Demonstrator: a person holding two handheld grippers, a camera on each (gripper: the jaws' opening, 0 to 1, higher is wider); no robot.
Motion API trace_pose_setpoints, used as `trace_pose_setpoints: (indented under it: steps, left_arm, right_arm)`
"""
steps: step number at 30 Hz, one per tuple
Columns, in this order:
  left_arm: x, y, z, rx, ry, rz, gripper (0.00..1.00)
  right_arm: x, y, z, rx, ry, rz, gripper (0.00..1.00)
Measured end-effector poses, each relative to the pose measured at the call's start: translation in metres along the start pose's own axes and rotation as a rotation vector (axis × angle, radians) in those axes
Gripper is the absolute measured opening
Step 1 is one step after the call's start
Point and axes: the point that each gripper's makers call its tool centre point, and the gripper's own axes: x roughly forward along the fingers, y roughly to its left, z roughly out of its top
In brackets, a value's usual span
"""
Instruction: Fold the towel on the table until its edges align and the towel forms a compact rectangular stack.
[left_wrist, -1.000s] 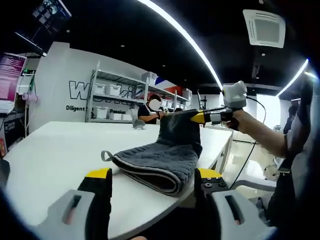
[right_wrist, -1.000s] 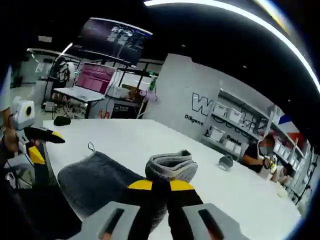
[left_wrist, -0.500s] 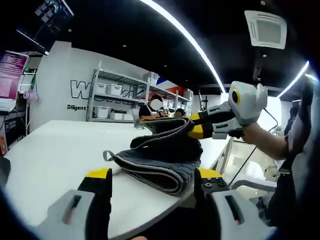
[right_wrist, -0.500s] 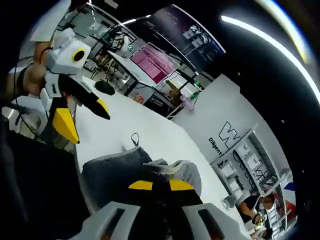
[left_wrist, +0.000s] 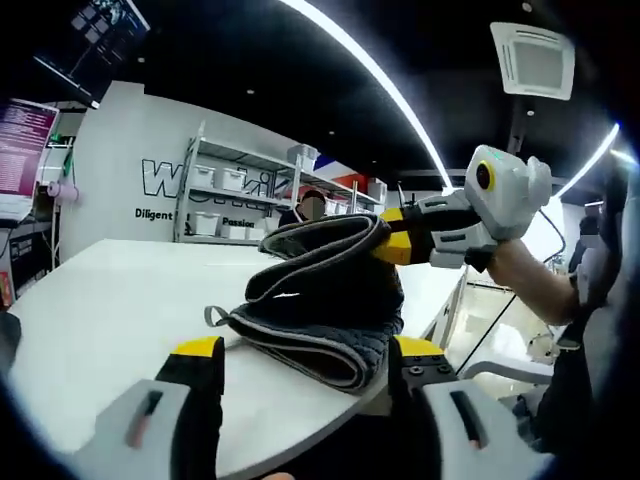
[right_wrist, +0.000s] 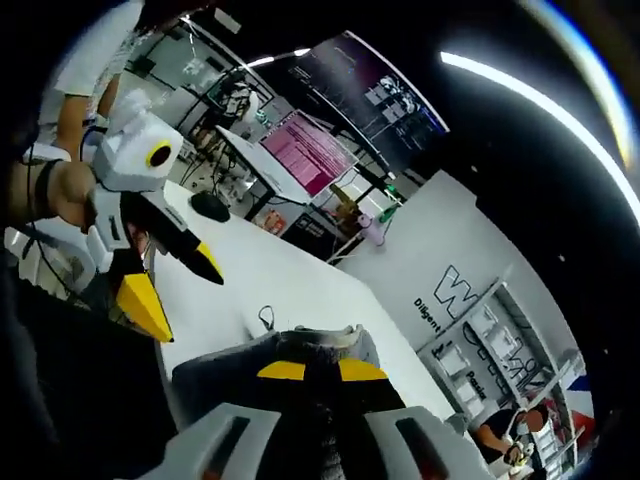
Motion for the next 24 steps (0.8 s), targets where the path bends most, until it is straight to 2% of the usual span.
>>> trace_pose_setpoints:
  steps: [3,5,11,14,17,21,24]
  left_arm:
    - [0.0,0.001,-0.001,0.0,0.004,0.002,0.7]
    - [0.0,0.001,-0.002,-0.001,0.008,0.002,0.7]
    - [0.0,0.003,-0.003,-0.003,0.009,0.004,0.7]
    - [0.001,0.005,-0.005,-0.008,0.013,0.01,0.7]
    - [0.0,0.008,-0.008,-0.007,0.033,0.019,0.7]
    - [-0.003,0.013,-0.008,-0.013,0.036,0.028,0.7]
    - [-0.007,0.019,-0.008,-0.016,0.034,0.038,0.7]
  right_arm:
    - [0.004,0.017,-0.001,-0.1,0.023,0.019,0.08]
    - [0.008,0.025,-0.001,-0.121,0.027,0.031,0.08]
    - [0.01,0.036,0.004,-0.066,0.021,0.099,0.08]
    - [0.013,0.051,-0.002,-0.027,0.035,0.164,0.08]
    - [0.019,0.061,-0.012,-0.033,0.054,0.184,0.08]
    - [0.023,0.073,-0.019,0.011,0.075,0.231,0.08]
    - [0.026,0.082,-0.025,-0.009,0.096,0.262,0.08]
